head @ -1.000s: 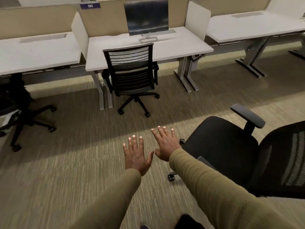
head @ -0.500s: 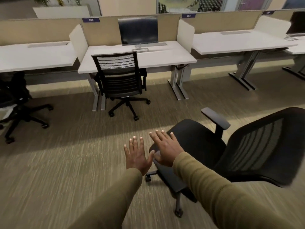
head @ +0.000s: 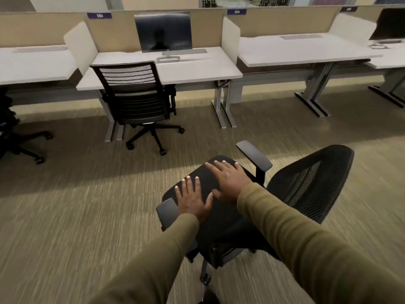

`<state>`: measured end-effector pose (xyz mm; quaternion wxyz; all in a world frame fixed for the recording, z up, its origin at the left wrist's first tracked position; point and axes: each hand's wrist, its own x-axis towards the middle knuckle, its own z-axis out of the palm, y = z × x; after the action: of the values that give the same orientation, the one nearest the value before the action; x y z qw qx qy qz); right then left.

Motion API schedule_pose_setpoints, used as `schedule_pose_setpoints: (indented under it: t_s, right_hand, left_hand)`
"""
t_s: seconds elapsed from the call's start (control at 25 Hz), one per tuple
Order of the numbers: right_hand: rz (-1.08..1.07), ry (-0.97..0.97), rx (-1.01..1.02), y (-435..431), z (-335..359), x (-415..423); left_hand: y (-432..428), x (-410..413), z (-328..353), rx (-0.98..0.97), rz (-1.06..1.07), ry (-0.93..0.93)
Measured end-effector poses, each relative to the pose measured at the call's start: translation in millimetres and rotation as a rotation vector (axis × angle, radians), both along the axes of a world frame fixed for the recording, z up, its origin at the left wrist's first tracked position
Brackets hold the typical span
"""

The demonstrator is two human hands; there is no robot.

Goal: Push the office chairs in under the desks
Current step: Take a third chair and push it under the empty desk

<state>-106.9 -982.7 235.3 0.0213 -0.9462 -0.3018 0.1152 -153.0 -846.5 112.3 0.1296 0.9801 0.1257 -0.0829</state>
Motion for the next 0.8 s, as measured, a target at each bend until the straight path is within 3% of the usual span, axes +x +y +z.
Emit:
schedule_pose_setpoints:
  t_s: [0.2,0.4,0.52,0.68,0.8]
  right_hand:
    - [0.002,-0.020,-0.072,-67.1,17.6,57.5]
    - [-0.045,0.022,-0.083,-140.9,23.7,104.4]
    - [-0.084,0.054,-0.130,-196.4,25.2,125.5]
    - [-0.101,0.101,-0.196,-255.5,29.2,142.5]
    - [-0.036,0.080,-0.180,-279.0,34.9,139.9]
  left_hand:
    - [-54.6,61.9,23.3,-0.037,-0.030,0.022]
    - [-91.9,65.2,57.0,-0.130,-0.078,0.132]
    - [-115.8,48.4,80.6,-0.248,-0.081,0.266]
    - [-161.7,11.4,104.1,-0.380,0.014,0.280]
    - [-182.8,-10.0,122.6,-0.363,0.114,0.281]
